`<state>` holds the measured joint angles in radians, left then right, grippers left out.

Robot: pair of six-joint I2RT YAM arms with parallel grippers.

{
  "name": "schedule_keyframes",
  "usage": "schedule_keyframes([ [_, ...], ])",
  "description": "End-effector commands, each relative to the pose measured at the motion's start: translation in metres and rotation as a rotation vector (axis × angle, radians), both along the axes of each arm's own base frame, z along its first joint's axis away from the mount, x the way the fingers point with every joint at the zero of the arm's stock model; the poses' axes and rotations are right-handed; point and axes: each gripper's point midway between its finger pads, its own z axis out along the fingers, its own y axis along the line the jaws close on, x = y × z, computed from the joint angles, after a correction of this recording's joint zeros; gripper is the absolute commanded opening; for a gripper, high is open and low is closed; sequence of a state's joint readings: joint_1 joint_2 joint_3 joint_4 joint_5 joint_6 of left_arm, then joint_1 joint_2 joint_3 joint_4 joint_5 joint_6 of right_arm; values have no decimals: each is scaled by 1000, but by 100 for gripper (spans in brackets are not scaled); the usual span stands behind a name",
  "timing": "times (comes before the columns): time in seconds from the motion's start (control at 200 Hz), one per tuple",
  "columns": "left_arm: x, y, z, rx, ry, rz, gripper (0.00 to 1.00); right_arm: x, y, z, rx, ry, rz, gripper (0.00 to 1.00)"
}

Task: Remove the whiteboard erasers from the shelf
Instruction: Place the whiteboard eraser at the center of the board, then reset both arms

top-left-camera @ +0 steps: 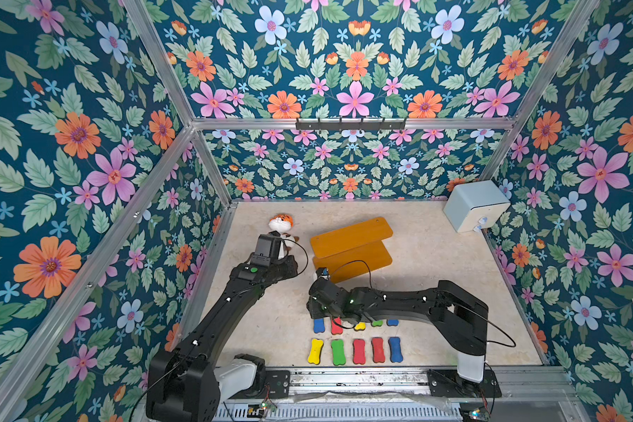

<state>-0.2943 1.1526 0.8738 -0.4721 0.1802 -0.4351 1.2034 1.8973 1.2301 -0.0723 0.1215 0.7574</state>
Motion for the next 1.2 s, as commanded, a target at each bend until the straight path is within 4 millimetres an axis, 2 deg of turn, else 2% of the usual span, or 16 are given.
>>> schedule_keyframes([
  [0.0,4,6,17,16,-81,15,42,15,-8,28,34,-121,-61,41],
  [0.09,8,9,29,19,-134,29,54,23,-22,58,84,-252,-105,41],
  [0.155,10,13,34,43,-154,36,66,33,-44,76,102,-365,-175,43],
  [0.175,10,16,35,60,-158,44,69,37,-56,91,121,-405,-226,44],
  [0.245,8,35,36,137,-168,113,83,53,-103,109,96,-539,-388,51],
  [0.305,7,45,38,165,-197,156,98,60,-139,127,66,-674,-468,66],
  [0.4,10,51,50,127,-291,221,99,66,-201,155,-7,-889,-599,82],
  [0.48,17,67,55,121,-390,339,99,74,-252,162,-68,-996,-639,88],
  [0.54,21,81,51,147,-466,415,99,83,-289,157,-131,-1031,-638,90],
  [0.72,19,102,17,328,-645,422,99,88,-392,135,-243,-1091,-743,98],
  [0.795,18,103,8,420,-711,374,99,84,-418,118,-254,-1098,-769,99],
  [0.91,27,98,-20,515,-653,282,99,78,-449,87,-252,-1071,-814,99],
  [0.945,30,95,-29,511,-638,256,99,77,-458,87,-259,-1079,-852,99],
  [1.005,34,96,-38,469,-645,259,99,78,-458,91,-269,-1102,-839,99],
  [1.125,51,108,-28,374,-717,286,98,88,-461,98,-212,-1136,-827,99],
  [1.195,65,114,-33,333,-686,281,99,96,-459,98,-217,-1149,-805,99],
])
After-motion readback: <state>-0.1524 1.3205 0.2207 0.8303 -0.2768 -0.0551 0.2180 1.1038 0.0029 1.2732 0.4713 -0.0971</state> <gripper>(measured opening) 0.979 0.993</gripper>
